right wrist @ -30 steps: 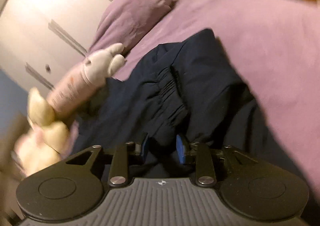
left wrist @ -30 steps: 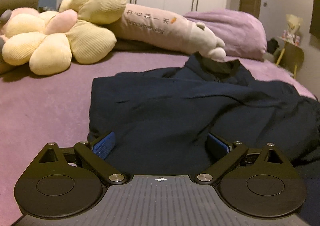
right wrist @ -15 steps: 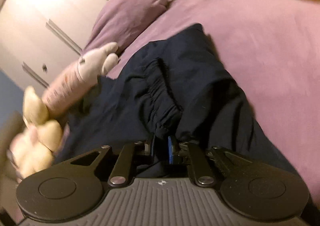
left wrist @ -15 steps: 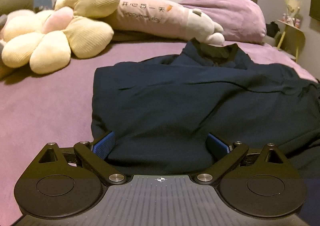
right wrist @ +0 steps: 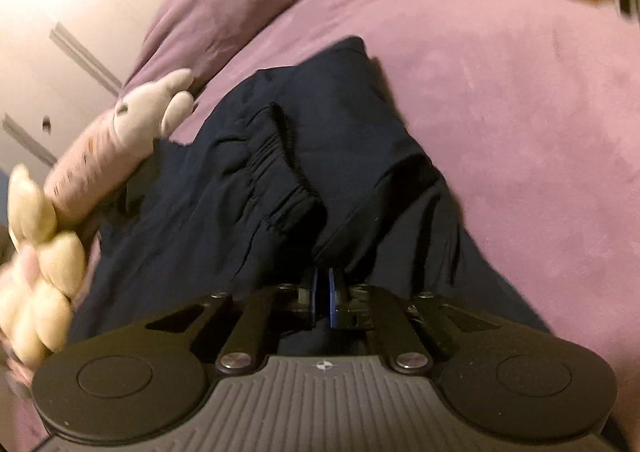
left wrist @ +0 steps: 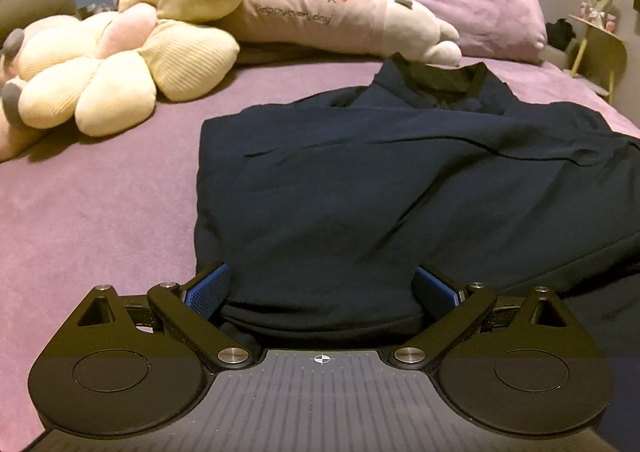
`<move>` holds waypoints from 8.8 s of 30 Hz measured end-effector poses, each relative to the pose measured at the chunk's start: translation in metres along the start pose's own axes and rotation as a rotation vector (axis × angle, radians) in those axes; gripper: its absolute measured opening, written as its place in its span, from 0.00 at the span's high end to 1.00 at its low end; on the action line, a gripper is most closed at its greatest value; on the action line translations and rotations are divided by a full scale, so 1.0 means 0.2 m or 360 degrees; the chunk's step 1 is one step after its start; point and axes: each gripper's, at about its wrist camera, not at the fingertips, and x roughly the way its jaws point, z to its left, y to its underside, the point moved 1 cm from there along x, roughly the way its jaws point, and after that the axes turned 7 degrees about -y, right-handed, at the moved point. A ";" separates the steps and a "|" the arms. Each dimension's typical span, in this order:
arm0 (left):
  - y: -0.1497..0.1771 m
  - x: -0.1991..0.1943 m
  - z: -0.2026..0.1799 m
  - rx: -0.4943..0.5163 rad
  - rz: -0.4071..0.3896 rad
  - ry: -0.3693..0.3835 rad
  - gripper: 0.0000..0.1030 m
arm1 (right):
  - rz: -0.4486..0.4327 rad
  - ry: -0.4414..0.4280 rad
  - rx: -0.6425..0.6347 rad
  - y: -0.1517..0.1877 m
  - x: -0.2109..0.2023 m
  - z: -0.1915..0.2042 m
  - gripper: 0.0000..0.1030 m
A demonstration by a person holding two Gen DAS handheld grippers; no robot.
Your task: Fold large clothes
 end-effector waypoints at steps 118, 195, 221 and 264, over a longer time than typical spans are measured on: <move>0.08 -0.20 0.89 -0.0852 0.0202 0.0517 0.16 | -0.0080 -0.0209 -0.0535 0.03 -0.50 -0.05 0.25; -0.59 0.82 0.46 -0.0729 -0.0214 0.0013 0.22 | -0.0559 0.0287 -0.0682 -0.49 0.75 0.35 0.84; 0.00 0.13 0.93 -0.0852 0.0139 0.0617 0.03 | -0.0128 -0.0463 -0.0075 -0.26 -0.16 -0.34 0.53; 0.50 -0.70 0.99 -0.0772 0.0421 0.0663 0.50 | 0.0216 -0.0497 0.0122 0.32 -0.96 -0.53 0.70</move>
